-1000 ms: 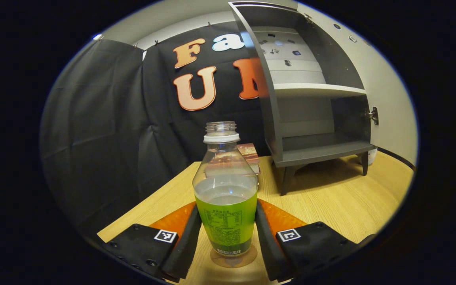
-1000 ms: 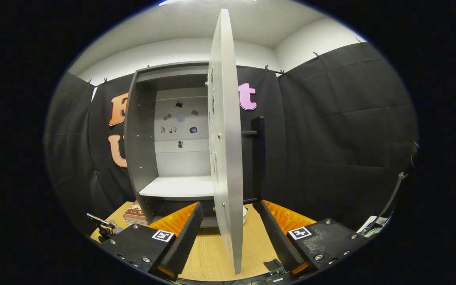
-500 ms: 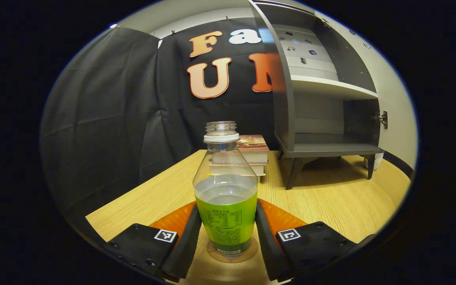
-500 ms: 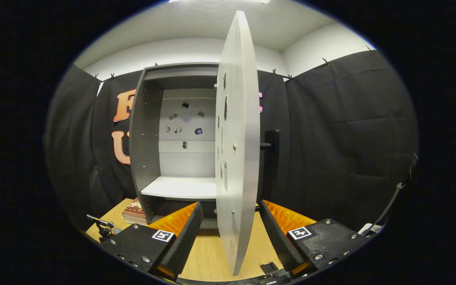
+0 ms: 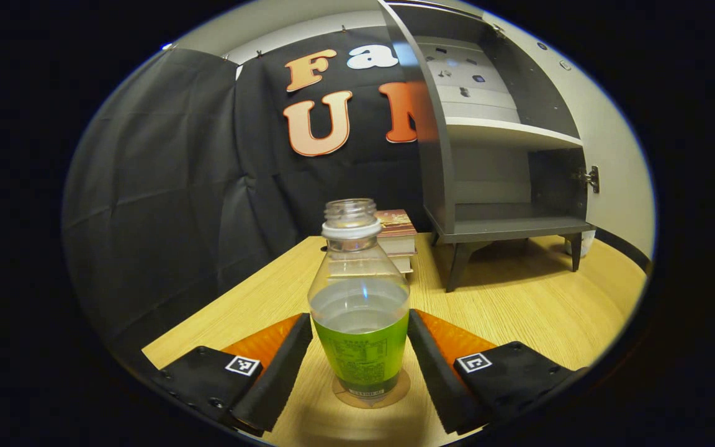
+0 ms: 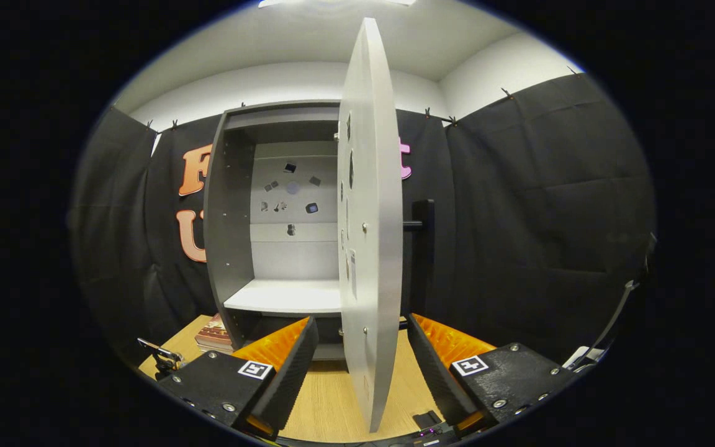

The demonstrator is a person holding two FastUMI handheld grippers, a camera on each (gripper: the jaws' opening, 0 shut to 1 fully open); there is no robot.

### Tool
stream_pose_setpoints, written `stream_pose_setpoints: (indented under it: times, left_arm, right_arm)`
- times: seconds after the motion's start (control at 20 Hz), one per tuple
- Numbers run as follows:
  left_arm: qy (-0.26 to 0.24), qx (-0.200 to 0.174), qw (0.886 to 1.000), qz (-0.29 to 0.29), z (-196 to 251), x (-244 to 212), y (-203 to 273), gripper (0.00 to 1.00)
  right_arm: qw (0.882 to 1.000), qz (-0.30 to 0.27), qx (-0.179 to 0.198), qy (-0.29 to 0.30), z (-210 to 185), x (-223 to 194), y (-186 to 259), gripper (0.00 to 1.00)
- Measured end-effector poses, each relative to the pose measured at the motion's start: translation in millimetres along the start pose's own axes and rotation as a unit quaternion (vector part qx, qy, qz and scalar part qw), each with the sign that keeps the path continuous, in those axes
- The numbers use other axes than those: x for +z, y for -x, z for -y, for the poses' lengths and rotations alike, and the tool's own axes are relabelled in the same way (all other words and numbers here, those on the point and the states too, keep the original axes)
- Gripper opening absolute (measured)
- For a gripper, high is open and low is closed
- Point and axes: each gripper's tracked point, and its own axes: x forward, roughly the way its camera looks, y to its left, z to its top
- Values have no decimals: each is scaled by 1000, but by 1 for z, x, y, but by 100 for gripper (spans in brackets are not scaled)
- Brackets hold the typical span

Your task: Open the cabinet door with the right hand, grasp the bottle in the cabinet with the left hand and place it on the coaster, then close the cabinet door with the right hand.

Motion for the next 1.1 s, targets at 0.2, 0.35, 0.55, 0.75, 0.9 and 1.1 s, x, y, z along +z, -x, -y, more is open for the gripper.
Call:
stream_pose_setpoints:
  times: [0.2, 0.35, 0.55, 0.75, 0.9, 1.1]
  left_arm:
    - [-7, 5, 1000, 2, -6, 17, 6, 99]
    - [-8, 11, 1000, 2, -3, 30, 19, 99]
    - [-9, 19, 1000, 7, 5, 51, 37, 99]
    - [-2, 30, 999, 14, 14, 73, 54, 99]
    - [0, 36, 999, 20, 21, 87, 65, 99]
    - [-5, 37, 999, 31, 33, 111, 78, 99]
  right_arm:
    - [1000, 9, 8, -4, 10, 4, 4, 89]
    - [999, 32, 11, -21, 31, 18, 7, 90]
    - [998, 37, 32, -48, 47, 18, 11, 92]
    - [995, 53, 75, -39, 48, 27, 28, 95]
    - [993, 63, 86, -48, 66, 34, 36, 94]
    - [994, 60, 75, -58, 101, 27, 23, 94]
